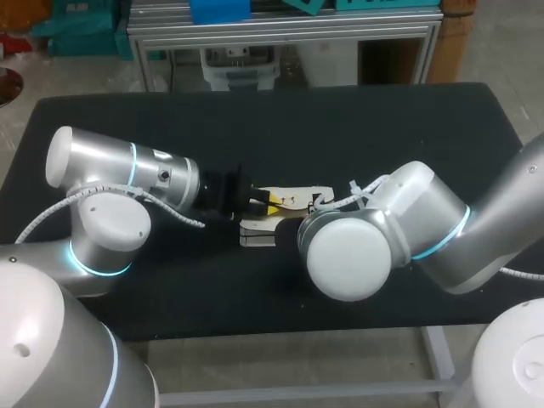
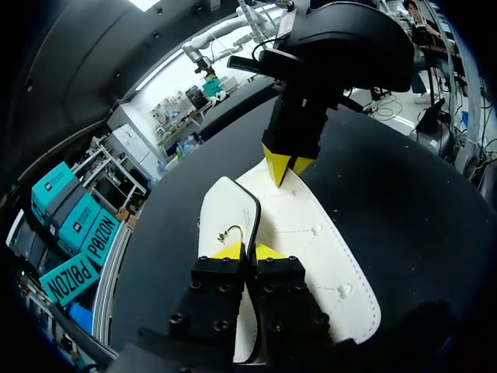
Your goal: Pick up the bag, open it, inspect its contents, close it, and place it on the opposite side
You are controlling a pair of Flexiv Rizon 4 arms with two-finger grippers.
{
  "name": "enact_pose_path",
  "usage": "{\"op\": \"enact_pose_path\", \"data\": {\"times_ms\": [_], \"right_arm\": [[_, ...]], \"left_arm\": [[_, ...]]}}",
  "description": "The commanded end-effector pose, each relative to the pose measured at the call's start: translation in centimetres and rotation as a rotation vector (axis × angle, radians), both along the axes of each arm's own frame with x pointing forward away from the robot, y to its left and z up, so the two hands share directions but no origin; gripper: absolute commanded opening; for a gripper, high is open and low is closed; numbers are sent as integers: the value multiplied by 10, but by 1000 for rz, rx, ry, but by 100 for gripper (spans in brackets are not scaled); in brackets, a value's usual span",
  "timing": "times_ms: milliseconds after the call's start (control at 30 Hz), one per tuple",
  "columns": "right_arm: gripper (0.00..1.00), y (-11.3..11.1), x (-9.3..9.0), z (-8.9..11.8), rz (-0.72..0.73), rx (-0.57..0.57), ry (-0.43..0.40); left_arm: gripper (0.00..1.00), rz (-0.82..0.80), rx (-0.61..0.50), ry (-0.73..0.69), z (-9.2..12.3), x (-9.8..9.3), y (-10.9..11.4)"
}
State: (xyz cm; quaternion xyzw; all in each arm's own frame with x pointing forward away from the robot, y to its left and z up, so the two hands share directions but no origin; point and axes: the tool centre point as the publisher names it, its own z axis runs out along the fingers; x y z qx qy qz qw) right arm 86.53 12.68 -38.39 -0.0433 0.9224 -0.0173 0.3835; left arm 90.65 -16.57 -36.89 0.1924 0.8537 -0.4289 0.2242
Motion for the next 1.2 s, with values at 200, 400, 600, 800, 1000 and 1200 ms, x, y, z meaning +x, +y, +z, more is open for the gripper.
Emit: {"op": "enact_pose_path", "data": {"times_ms": [200, 400, 600, 800, 1000, 1200], "right_arm": [[0, -1, 0, -6, 61, 62, -819], [0, -1, 0, -6, 61, 62, -819], [0, -1, 0, -6, 61, 62, -819], [0, -1, 0, -6, 61, 62, -819], [0, -1, 0, -6, 61, 62, -819], [0, -1, 0, -6, 61, 62, -819]], "left_arm": [[21, -2, -17, -2, 3, -3, 11], [47, -1, -41, -29, 14, 5, 3], [24, -9, -24, -34, 8, 13, -10], [0, -13, 2, -41, 1, 13, -8], [0, -31, 40, -37, -2, 5, 2], [0, -36, 37, -27, -1, 4, 12]]}}
